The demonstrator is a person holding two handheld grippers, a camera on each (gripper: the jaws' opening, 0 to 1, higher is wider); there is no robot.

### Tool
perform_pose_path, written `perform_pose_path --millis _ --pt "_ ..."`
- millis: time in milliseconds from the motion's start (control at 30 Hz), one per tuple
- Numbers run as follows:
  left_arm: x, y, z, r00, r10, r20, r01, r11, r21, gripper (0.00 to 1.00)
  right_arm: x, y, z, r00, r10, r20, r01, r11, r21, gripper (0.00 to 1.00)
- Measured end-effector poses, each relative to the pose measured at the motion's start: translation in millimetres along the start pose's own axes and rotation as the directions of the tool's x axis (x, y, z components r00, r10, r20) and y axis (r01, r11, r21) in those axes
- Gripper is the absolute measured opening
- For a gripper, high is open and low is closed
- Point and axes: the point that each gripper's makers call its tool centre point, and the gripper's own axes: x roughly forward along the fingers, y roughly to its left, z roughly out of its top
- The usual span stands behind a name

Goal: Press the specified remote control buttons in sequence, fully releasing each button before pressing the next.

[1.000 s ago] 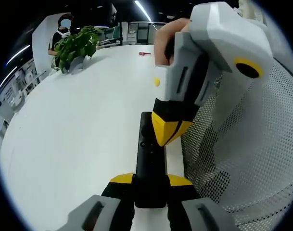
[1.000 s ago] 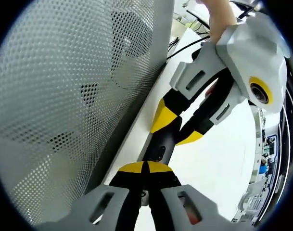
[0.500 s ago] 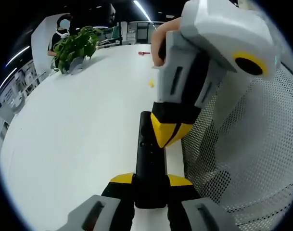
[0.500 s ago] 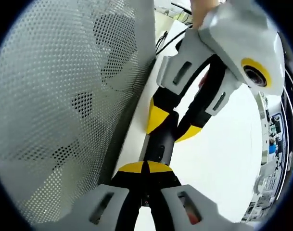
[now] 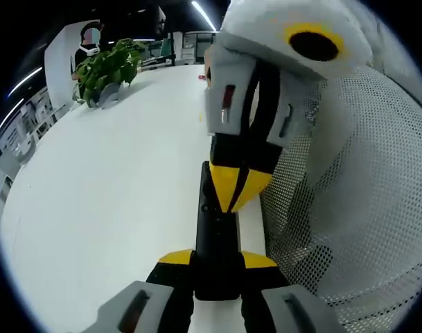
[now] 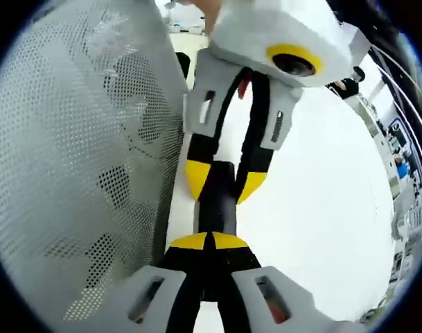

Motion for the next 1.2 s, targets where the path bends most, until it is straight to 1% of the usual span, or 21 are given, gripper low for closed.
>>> perform_pose_path --millis 33,100,133,167,200,300,367,433,633,800,867,1000,1133,1200 --pt "-0.2 -0.1 0.0 1.000 0.000 0.000 0.000 1.000 0.001 0.24 -0.8 -3.8 -1.7 1.000 -0.009 -0.004 0.009 0.999 0.037 0.00" --pt "-0.5 -0.4 0.0 1.000 0.000 -0.001 0.000 1.000 0.001 0.24 -1.0 -8.1 -4.3 1.000 -0.016 -0.008 0.017 0.998 0.062 0.00" --pt "-0.6 -0.5 0.1 1.000 0.000 0.000 0.000 1.000 0.001 0.24 -0.9 -8.1 -5.2 1.000 -0.010 -0.007 0.010 0.997 0.075 0.00" --pt "-0.7 -0.7 0.0 1.000 0.000 -0.001 0.000 1.000 0.001 0.24 -0.2 -6.1 -6.1 1.000 0.005 0.001 -0.005 0.994 0.105 0.00" --pt "-0.8 -0.7 0.1 1.000 0.000 -0.001 0.000 1.000 0.001 0.24 0.8 -5.1 -7.4 1.000 0.012 0.003 -0.012 0.993 0.117 0.00" --pt "-1.0 -0.9 0.0 1.000 0.000 -0.001 0.000 1.000 0.001 0.24 3.4 -2.2 -13.9 0.999 0.020 -0.029 -0.017 0.993 0.116 0.00" --pt "-1.0 -1.0 0.2 1.000 -0.001 0.000 0.001 1.000 0.001 0.24 3.2 -3.7 -10.6 1.000 0.023 -0.014 -0.021 0.989 0.149 0.00" --pt "-1.2 -1.1 0.2 1.000 0.000 0.000 0.000 1.000 0.002 0.24 3.7 -4.4 -11.5 1.000 0.029 -0.011 -0.026 0.982 0.185 0.00" --pt "-1.1 -1.0 0.2 1.000 0.000 0.000 0.000 1.000 0.001 0.24 5.6 -4.8 -11.9 0.999 0.042 -0.018 -0.037 0.976 0.216 0.00" --pt "-0.7 -0.7 0.2 1.000 0.000 -0.001 0.000 1.000 0.003 0.24 7.2 -6.3 -13.3 0.997 0.073 -0.031 -0.062 0.958 0.281 0.00" --pt "-0.6 -0.6 0.3 1.000 0.000 -0.002 0.000 1.000 0.003 0.24 7.1 -4.5 -12.5 0.994 0.091 -0.052 -0.074 0.961 0.266 0.00" --pt "-0.6 -0.6 0.4 1.000 0.000 -0.003 0.000 1.000 0.004 0.24 6.7 -3.8 -12.4 0.992 0.108 -0.070 -0.087 0.961 0.263 0.00" --pt "-0.5 -0.6 0.5 1.000 0.000 -0.002 0.000 1.000 0.002 0.24 4.9 -4.3 -13.0 0.994 0.108 -0.035 -0.092 0.950 0.297 0.00" --pt "-0.4 -0.5 0.4 1.000 0.000 -0.003 0.000 1.000 0.003 0.24 4.1 -4.7 -12.8 0.994 0.108 0.007 -0.104 0.933 0.345 0.00"
